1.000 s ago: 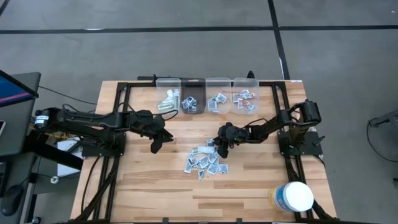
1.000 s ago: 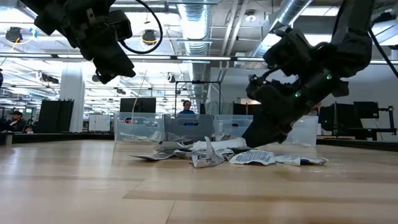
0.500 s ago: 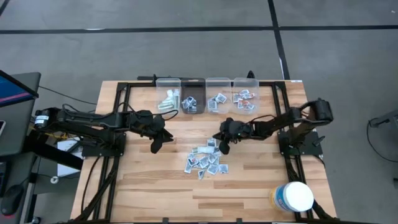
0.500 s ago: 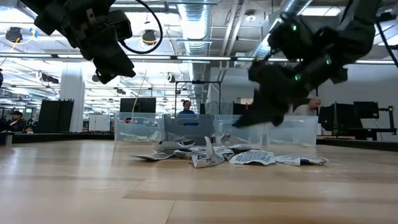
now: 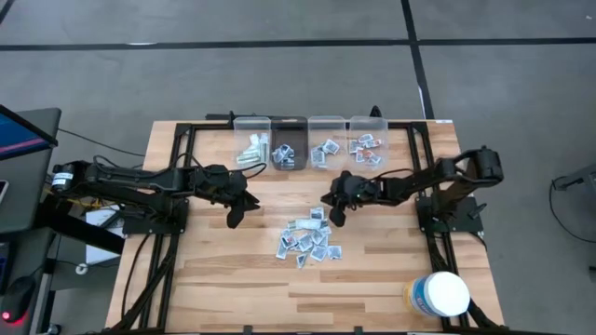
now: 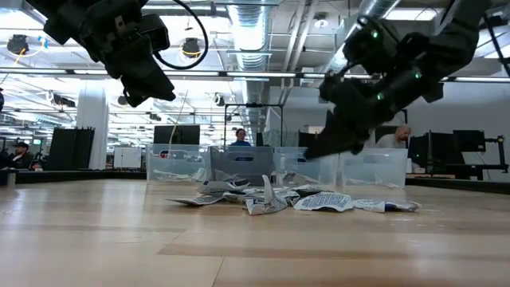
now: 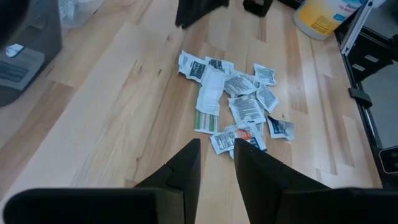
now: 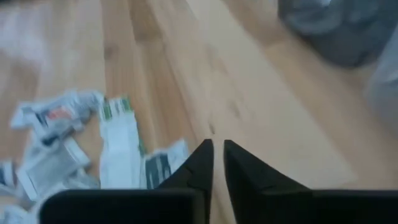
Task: Pick & Place First Aid Supplies
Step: Put the towelette pack into the middle transparent bin
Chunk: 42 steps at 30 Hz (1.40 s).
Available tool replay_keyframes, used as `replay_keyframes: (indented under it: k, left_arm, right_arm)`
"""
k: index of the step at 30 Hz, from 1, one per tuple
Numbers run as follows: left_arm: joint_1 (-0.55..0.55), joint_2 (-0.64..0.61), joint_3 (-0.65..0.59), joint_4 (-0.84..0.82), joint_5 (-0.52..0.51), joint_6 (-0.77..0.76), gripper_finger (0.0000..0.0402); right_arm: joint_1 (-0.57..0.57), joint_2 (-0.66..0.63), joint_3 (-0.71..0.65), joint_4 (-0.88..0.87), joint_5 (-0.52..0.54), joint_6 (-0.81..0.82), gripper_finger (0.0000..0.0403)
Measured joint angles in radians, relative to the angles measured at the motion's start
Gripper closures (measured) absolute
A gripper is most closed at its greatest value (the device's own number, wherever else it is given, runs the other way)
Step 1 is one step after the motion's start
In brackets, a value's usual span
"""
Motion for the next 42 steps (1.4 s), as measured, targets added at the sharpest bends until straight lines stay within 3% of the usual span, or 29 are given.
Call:
replay_keyframes:
  k: [10, 15, 19, 25, 32, 42]
  left_arm:
    - [0.0, 0.0, 0.0, 0.0, 0.0, 0.0, 0.0305]
    - [0.0, 0.0, 0.0, 0.0, 0.0, 0.0, 0.0305]
    - [0.0, 0.0, 0.0, 0.0, 0.0, 0.0, 0.0305]
    - [0.0, 0.0, 0.0, 0.0, 0.0, 0.0, 0.0305]
    - [0.0, 0.0, 0.0, 0.0, 0.0, 0.0, 0.0305]
    - [0.0, 0.0, 0.0, 0.0, 0.0, 0.0, 0.0305]
  right_arm:
    - [0.034, 0.158, 0.002, 0.03, 0.003, 0.043, 0.0264]
    - [0.045, 0.197, 0.005, 0.041, 0.012, 0.051, 0.0236]
    - [0.048, 0.197, 0.005, 0.034, 0.019, 0.052, 0.0263]
    - [0.043, 0.193, 0.003, 0.025, 0.018, 0.056, 0.0387]
    - [0.045, 0.157, 0.007, 0.013, 0.003, 0.074, 0.04]
    - [0.027, -0.078, 0.005, -0.013, 0.026, -0.018, 0.0402]
